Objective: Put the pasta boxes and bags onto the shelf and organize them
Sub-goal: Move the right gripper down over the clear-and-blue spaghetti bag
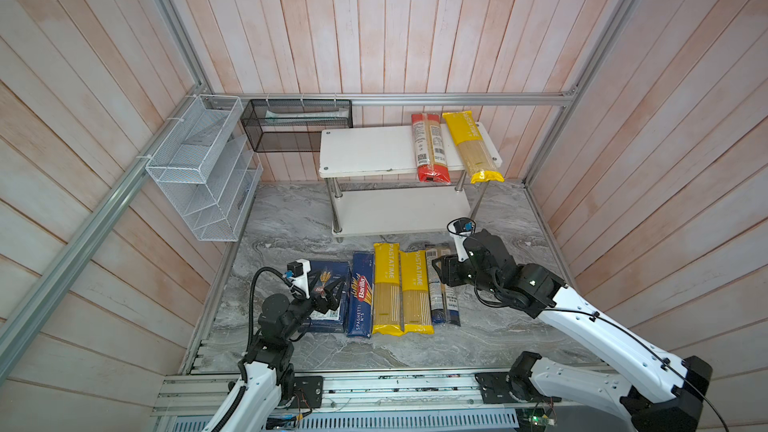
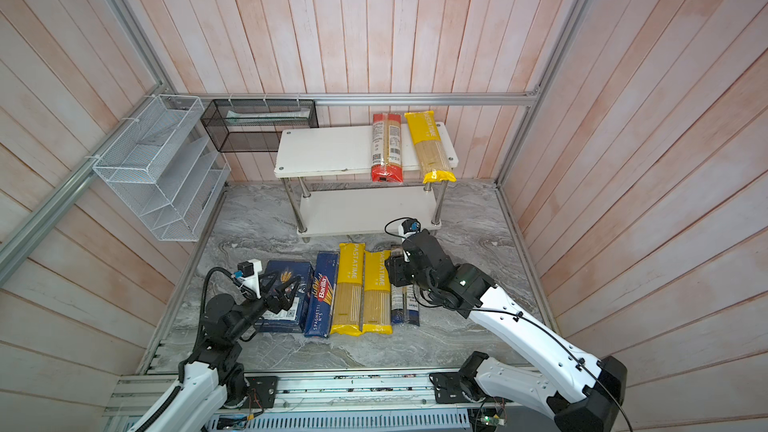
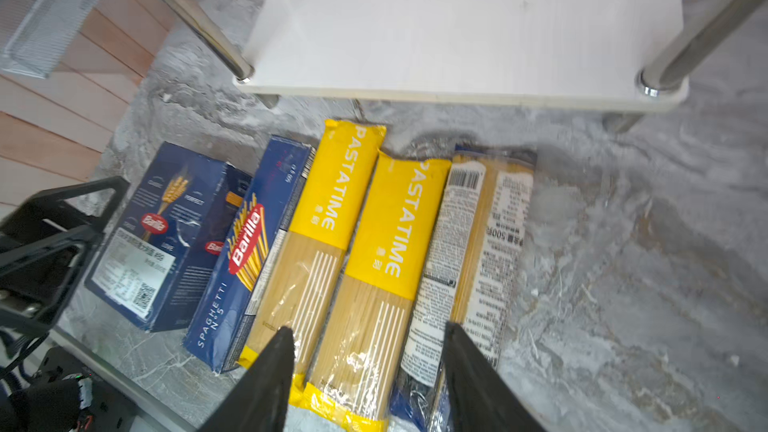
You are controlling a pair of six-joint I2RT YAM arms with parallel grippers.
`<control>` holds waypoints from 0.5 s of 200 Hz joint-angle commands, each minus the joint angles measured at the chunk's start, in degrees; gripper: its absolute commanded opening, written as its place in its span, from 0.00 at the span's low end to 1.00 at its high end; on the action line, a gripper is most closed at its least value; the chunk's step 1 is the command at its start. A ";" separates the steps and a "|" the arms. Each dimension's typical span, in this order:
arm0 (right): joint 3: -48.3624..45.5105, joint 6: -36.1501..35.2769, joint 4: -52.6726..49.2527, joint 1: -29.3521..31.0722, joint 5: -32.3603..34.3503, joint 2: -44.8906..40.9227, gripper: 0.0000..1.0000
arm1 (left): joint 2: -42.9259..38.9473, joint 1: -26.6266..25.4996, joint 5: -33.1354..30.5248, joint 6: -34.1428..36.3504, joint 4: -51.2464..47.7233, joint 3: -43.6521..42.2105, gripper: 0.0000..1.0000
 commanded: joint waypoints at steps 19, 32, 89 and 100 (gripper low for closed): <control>-6.55 8.02 0.39 -0.97 6.37 -2.89 0.77 | 0.12 0.00 0.65 -0.23 1.31 -0.84 1.00; -8.09 9.10 0.18 -1.67 6.50 -2.35 0.81 | 0.27 0.01 0.55 -0.18 1.39 -0.79 1.00; -13.87 9.64 4.74 -2.58 2.72 0.71 0.94 | 2.68 -0.04 1.11 -0.18 2.02 -0.25 1.00; -14.07 9.46 5.24 -2.97 2.69 1.51 0.95 | 2.59 -0.12 1.13 -0.16 2.12 -0.20 1.00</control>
